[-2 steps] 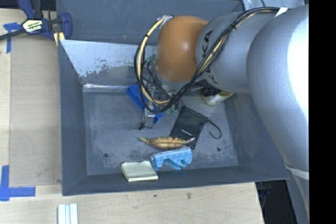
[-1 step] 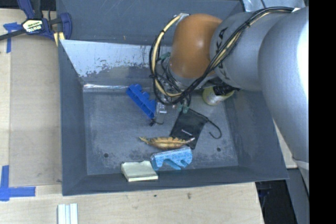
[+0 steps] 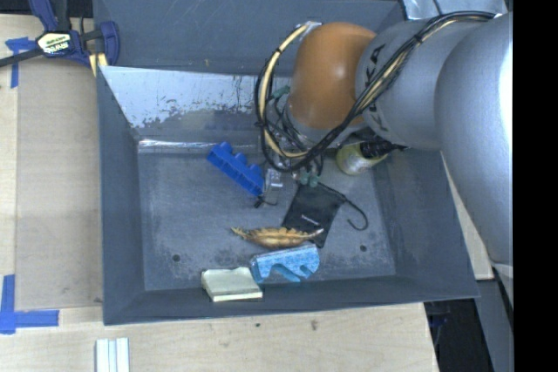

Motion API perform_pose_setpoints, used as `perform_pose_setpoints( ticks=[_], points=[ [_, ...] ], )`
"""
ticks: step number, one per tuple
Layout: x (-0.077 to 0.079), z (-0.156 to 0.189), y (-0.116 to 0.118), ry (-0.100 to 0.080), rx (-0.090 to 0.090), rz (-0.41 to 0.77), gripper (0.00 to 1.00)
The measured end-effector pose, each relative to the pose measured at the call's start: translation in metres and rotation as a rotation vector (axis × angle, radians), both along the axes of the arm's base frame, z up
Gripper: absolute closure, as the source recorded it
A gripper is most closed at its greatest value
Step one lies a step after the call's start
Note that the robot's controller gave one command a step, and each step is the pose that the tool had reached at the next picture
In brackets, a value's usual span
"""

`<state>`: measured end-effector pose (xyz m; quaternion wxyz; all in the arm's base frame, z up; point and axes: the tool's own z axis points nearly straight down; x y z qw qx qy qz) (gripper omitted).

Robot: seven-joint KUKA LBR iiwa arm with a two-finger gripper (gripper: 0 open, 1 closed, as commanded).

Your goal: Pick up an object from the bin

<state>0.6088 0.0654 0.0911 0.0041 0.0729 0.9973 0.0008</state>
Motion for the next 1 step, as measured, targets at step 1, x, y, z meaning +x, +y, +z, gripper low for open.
perform_pose_setpoints(
  ticks=[1],
  points=[
    [0.0107,-0.0008,0.0136,-0.001,-0.002,-0.045,0.00]
  ],
)
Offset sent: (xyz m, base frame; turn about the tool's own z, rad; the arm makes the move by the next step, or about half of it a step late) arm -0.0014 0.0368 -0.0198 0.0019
